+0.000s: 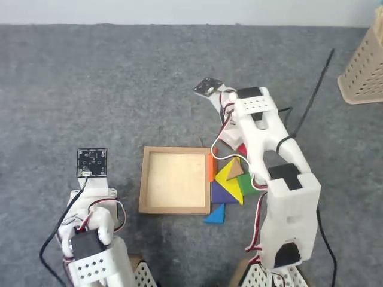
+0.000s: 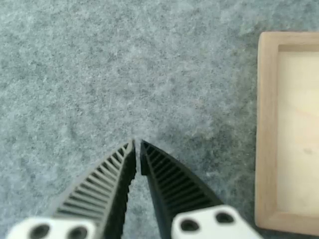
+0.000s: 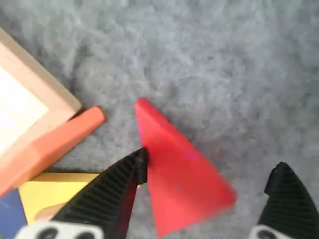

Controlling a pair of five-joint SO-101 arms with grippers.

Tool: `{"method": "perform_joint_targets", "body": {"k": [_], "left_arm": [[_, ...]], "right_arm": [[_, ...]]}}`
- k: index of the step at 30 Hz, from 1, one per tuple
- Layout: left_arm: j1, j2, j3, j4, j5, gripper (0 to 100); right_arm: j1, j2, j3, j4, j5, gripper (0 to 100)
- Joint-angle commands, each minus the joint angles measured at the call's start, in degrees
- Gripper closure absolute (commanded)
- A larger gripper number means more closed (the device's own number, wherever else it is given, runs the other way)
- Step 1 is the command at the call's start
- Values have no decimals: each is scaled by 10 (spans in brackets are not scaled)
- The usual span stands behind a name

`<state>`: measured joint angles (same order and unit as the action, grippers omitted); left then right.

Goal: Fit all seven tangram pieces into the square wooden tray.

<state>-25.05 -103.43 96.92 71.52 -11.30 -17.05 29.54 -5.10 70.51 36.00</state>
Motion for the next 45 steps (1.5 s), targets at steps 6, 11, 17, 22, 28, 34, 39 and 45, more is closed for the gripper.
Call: {"method": "perform_joint_targets", "body": {"k": [6,11,17,22,28,34,39,45], "left_arm": [[-3,-8,-4,4,-3,987],[-3,-8,-4,4,-3,987],[-3,-8,-4,4,-3,987],[-3,-8,-4,4,-3,987],[-3,-8,-4,4,-3,987],[-3,-8,-4,4,-3,987],[-3,-8,-4,4,-3,987],[-3,-8,-4,4,-3,987]], "right_arm": [[34,-1,-1,4,8,630],[42,-3,8,0,-25,778],[42,-7,-8,5,-79,957],[56,-36,-43,31,-142,980],[102,-109,-29,77,-157,789],[119,-230,136,9,-153,781],[123,-280,248,-36,-131,716],[108,-233,277,-50,-135,705]]}}
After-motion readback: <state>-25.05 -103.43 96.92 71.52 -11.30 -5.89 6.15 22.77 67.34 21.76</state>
